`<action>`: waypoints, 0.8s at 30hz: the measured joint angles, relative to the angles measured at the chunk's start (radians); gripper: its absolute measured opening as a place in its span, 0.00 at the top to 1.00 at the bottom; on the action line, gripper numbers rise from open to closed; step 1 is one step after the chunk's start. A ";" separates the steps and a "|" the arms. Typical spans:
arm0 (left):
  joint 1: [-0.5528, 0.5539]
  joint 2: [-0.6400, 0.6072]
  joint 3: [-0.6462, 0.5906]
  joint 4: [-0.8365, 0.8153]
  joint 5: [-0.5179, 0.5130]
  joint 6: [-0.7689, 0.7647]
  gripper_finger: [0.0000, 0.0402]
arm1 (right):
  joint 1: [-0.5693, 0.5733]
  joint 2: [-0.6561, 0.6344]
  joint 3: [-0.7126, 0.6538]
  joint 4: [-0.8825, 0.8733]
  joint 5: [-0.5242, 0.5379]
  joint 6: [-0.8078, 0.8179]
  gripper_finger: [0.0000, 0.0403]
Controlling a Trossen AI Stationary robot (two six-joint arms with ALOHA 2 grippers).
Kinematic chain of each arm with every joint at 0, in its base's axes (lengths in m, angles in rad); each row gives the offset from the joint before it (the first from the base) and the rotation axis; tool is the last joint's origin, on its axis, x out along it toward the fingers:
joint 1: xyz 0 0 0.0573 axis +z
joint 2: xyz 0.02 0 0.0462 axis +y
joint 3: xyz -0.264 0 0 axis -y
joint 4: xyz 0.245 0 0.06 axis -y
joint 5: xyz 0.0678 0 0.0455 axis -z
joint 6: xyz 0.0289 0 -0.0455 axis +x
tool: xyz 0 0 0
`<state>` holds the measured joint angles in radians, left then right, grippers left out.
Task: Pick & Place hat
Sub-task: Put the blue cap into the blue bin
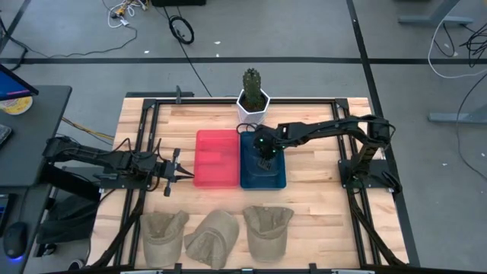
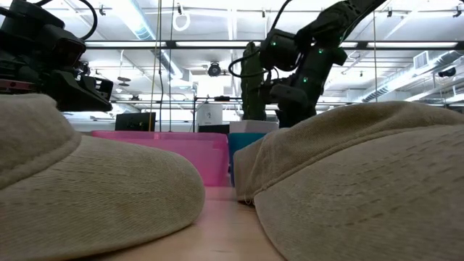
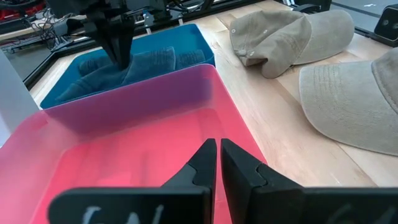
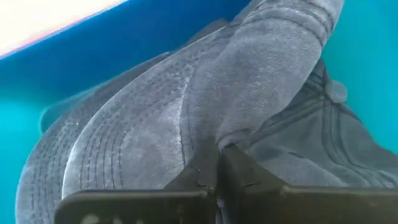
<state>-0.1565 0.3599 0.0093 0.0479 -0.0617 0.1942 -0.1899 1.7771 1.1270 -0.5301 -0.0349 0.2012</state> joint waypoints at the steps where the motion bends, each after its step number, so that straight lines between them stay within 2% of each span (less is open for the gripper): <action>1: 0.000 0.000 0.000 0.000 0.000 0.000 0.93 | -0.003 0.001 -0.001 0.000 -0.001 -0.001 0.99; 11: 0.000 0.000 0.000 0.000 0.000 0.000 0.93 | -0.029 0.003 -0.004 0.000 -0.011 -0.053 0.97; 16: 0.000 0.000 0.000 0.000 0.000 0.000 0.93 | -0.030 -0.001 -0.006 0.005 -0.024 -0.087 0.86; 24: 0.000 0.000 0.000 0.000 0.000 0.000 0.93 | -0.030 -0.046 -0.003 -0.046 -0.029 -0.082 0.64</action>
<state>-0.1566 0.3595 0.0090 0.0483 -0.0620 0.1944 -0.2195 1.7312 1.1245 -0.5759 -0.0643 0.1196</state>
